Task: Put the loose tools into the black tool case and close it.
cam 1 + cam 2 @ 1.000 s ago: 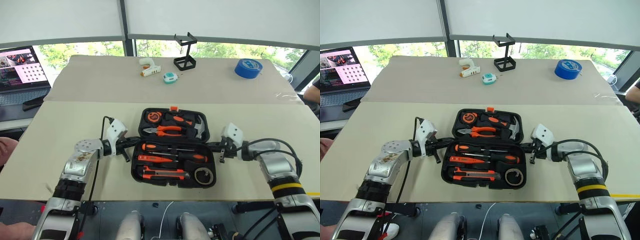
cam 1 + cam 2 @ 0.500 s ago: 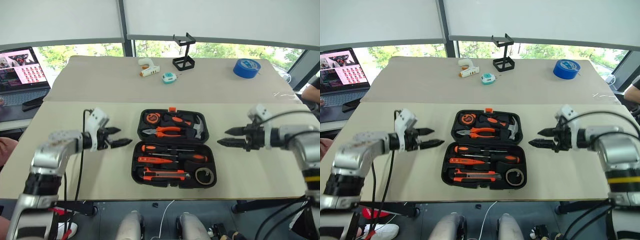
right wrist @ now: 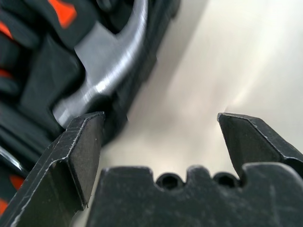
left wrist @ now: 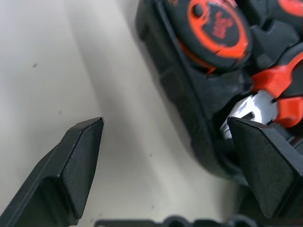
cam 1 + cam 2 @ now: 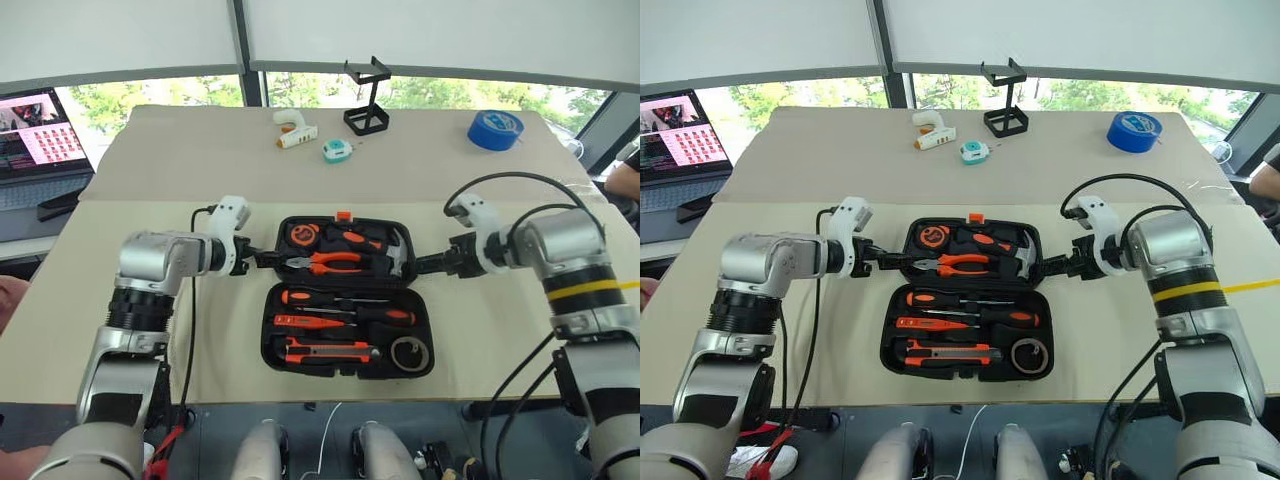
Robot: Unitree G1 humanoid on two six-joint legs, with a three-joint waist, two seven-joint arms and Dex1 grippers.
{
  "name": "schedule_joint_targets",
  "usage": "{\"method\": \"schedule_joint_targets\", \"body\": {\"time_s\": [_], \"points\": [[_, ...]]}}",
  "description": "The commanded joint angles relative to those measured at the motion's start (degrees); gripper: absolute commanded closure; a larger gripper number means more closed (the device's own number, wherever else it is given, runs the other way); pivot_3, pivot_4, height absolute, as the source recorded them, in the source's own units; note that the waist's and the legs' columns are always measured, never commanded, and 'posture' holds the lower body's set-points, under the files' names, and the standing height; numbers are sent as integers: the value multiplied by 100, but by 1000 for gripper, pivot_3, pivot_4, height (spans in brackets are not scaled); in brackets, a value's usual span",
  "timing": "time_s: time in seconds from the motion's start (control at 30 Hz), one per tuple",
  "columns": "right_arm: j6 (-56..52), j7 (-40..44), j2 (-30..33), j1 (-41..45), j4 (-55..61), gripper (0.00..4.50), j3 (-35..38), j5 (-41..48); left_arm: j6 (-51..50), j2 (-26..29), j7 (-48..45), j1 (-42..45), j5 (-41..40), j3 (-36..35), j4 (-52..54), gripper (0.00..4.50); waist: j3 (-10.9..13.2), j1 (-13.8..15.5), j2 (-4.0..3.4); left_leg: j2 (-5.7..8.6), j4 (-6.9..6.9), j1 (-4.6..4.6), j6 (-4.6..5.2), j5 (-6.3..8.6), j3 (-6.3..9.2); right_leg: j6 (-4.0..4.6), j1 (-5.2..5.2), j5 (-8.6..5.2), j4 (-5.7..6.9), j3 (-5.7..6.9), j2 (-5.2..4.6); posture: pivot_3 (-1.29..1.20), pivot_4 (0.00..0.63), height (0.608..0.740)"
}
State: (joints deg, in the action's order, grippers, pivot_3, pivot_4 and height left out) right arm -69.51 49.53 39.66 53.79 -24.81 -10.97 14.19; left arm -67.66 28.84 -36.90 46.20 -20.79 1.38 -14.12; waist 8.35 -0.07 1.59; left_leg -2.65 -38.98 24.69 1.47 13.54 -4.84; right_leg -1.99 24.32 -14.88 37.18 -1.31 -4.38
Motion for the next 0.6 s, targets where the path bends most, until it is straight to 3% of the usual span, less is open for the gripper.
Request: {"method": "schedule_joint_targets", "body": {"time_s": [0.03,0.13,0.2,0.3,0.6], "points": [[151,-72,27,161,-138,59,7,-112,-5,38,-14,86,18,66,49,0,0,14,0,0,0,0,1,1,0,0,-1,0,0,2,-1,0,150,740],[76,-12,83,159,-194,59,-220,-238,-98,51,-33,30,15,96,77,0,0,9,0,1,0,2,3,2,-2,0,-2,0,0,3,-2,0,150,740],[-15,-14,109,154,-222,571,-409,-342,-77,47,-47,16,30,131,34,0,0,5,0,1,0,0,3,2,-1,0,-1,0,0,3,-2,0,150,740],[-27,-97,84,175,-345,1403,-568,-455,-80,-93,3,75,-24,14,-154,710,-1,31,-1,2,0,-2,3,2,0,0,-7,0,0,10,-2,0,150,740],[-286,-266,-228,317,-906,4394,-496,-360,185,-476,156,70,-18,-213,-619,3935,-12,68,14,5,-19,-63,17,-3,3,-1,-91,9,-5,27,-6,0,150,740]]}}
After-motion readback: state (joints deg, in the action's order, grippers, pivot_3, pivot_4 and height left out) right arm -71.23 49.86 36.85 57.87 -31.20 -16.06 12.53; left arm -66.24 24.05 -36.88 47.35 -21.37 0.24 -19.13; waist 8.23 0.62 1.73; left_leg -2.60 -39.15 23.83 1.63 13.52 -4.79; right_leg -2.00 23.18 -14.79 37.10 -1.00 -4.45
